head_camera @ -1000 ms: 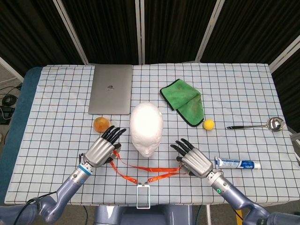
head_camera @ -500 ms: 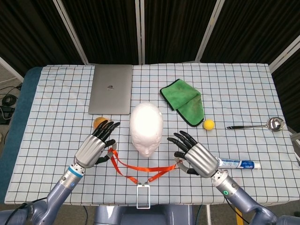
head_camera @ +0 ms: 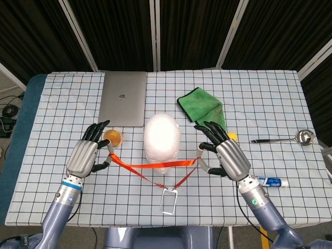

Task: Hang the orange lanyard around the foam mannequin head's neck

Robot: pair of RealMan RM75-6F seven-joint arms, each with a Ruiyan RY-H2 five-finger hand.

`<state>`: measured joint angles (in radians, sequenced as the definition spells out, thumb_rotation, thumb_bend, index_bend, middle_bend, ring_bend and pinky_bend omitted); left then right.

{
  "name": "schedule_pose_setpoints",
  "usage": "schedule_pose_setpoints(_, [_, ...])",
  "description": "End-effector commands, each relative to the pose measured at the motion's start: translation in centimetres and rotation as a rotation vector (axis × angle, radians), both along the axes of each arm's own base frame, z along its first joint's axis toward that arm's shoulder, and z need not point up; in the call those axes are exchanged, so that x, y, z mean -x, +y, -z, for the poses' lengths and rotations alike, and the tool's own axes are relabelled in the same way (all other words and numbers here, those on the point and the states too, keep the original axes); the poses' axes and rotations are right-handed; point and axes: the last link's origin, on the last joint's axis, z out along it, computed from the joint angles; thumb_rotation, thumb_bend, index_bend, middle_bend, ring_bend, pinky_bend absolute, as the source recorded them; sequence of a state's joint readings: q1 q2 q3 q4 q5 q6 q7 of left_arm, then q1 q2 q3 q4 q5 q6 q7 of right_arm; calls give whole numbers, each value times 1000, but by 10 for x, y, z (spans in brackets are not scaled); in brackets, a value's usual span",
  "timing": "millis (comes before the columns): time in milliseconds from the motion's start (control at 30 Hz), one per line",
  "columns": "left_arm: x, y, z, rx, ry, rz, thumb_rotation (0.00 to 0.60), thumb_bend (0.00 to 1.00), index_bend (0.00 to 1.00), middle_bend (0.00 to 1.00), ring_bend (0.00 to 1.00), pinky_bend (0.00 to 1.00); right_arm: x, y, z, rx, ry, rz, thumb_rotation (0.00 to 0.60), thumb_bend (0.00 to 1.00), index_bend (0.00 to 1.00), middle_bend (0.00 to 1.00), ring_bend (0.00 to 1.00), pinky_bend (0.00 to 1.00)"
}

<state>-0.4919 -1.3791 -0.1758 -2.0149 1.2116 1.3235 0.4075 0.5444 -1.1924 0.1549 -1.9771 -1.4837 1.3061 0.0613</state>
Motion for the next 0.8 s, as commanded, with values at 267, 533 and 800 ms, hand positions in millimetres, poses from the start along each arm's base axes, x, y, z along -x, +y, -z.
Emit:
schedule_pose_setpoints(267, [-13,24,-14,-25,12,-32,600,516,761,0,0,0,-9,-16,-18,30,-32,83,600,404,729,131,0,0])
schedule_pose_setpoints(533, [-30,51,-19,-28,21,14,600,516,754,0,0,0,-20,-30,-23,20,-54,138,600,404,729,136,0,0])
schedule_pose_setpoints(800, [-46,76,-27,-57,41,-24,600,516,751,0,0,0,-30,-56,-28,64,-85,213,600,405,729,148,0,0])
